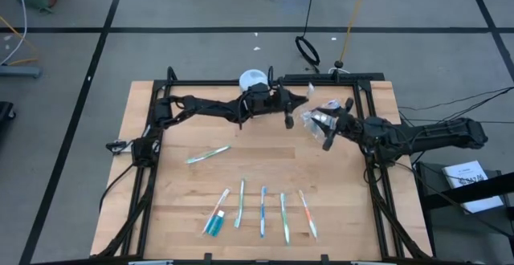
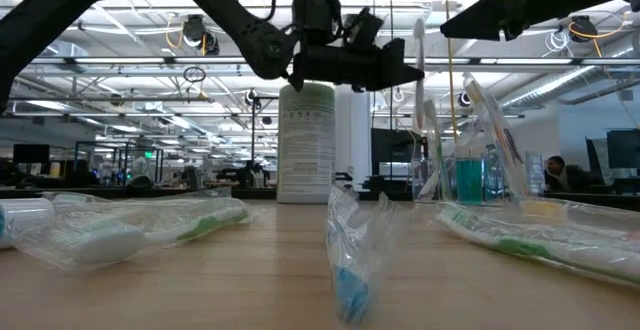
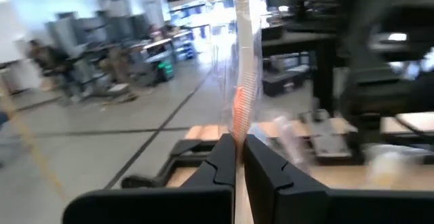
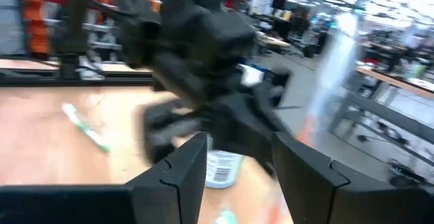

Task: Pick & Place toothbrushing station
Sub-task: Put the orange toothbrush into the transparent organizer

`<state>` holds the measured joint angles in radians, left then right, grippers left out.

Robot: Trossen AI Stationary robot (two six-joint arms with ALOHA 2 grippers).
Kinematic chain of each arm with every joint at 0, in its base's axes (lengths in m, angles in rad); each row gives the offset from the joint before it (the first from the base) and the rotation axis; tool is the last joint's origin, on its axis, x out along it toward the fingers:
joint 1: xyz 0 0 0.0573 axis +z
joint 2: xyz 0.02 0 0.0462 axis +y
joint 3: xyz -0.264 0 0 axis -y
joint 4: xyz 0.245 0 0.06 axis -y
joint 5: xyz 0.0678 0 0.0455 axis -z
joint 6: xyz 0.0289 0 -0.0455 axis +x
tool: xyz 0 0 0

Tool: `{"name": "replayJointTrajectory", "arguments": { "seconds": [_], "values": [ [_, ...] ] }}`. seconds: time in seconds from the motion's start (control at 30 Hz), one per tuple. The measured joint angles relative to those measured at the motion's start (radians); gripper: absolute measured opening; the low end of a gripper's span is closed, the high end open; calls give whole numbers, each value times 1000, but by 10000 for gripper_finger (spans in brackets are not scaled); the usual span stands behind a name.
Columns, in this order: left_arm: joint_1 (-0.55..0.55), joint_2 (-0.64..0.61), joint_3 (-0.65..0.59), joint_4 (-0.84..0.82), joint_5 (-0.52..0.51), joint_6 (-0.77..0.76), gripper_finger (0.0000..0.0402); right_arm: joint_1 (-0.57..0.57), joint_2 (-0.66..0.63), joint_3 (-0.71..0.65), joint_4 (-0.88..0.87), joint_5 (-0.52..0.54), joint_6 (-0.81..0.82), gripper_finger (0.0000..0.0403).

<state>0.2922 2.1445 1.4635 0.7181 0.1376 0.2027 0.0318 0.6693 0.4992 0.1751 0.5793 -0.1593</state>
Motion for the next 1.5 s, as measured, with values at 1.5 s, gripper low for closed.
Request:
{"name": "replayJointTrajectory", "arguments": {
  "seconds": [1.5],
  "values": [
    [-59, -13, 0, -75, -219, 184, 103, -198, 251, 1, 241, 99, -12, 0]
  ]
}}
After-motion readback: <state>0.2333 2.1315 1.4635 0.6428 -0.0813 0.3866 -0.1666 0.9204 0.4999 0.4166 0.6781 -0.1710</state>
